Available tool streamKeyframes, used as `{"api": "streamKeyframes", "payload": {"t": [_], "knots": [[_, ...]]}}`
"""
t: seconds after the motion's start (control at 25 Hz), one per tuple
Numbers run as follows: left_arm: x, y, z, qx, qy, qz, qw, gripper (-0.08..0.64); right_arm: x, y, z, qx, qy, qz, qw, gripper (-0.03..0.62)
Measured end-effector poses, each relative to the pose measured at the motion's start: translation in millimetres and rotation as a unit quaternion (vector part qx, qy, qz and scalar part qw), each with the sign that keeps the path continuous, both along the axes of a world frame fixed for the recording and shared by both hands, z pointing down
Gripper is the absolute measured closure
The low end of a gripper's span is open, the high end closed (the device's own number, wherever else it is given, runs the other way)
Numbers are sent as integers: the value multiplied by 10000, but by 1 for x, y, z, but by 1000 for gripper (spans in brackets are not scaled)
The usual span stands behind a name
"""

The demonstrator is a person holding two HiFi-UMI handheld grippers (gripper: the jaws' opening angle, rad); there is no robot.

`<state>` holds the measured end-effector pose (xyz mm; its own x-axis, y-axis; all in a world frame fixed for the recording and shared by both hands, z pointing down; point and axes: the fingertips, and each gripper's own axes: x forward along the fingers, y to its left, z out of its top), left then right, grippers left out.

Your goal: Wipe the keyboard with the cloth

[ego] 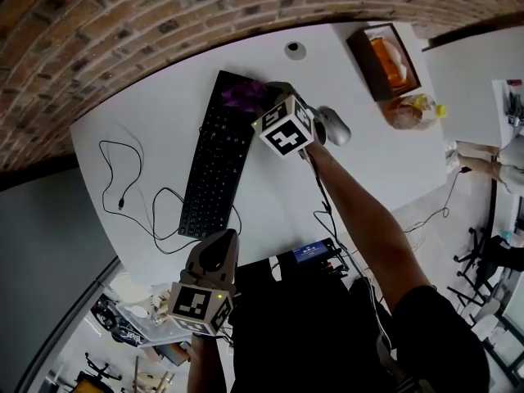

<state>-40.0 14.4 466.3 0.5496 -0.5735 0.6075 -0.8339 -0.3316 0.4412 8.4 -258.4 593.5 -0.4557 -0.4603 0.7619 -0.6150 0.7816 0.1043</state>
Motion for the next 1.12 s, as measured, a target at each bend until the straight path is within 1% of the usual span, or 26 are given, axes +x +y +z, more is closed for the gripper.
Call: {"api": "streamKeyframes", "payload": {"t": [0.08,0.28,0.6,0.76,0.96,1.12], "knots": [[-1,0,-2,9,-9,-43,10000,546,7,-7,0,13,57,119,9999,486],[-6,2,-3,19,-13,-197,9998,546,9,-7,3,-173,-45,232,9996,486],[-22,12,-2,74,72,-374,9992,546,-2,27,14,-514,-62,187,9985,486],[-31,19,-4,123,81,-302,9994,546,-17,55,17,-664,-95,41,9977,486],[-37,28,-8,187,65,-99,9998,546,-40,98,14,-626,95,-379,9973,486],[-42,37,-13,267,74,16,9996,546,-52,134,15,-795,22,-454,9958,486]]}}
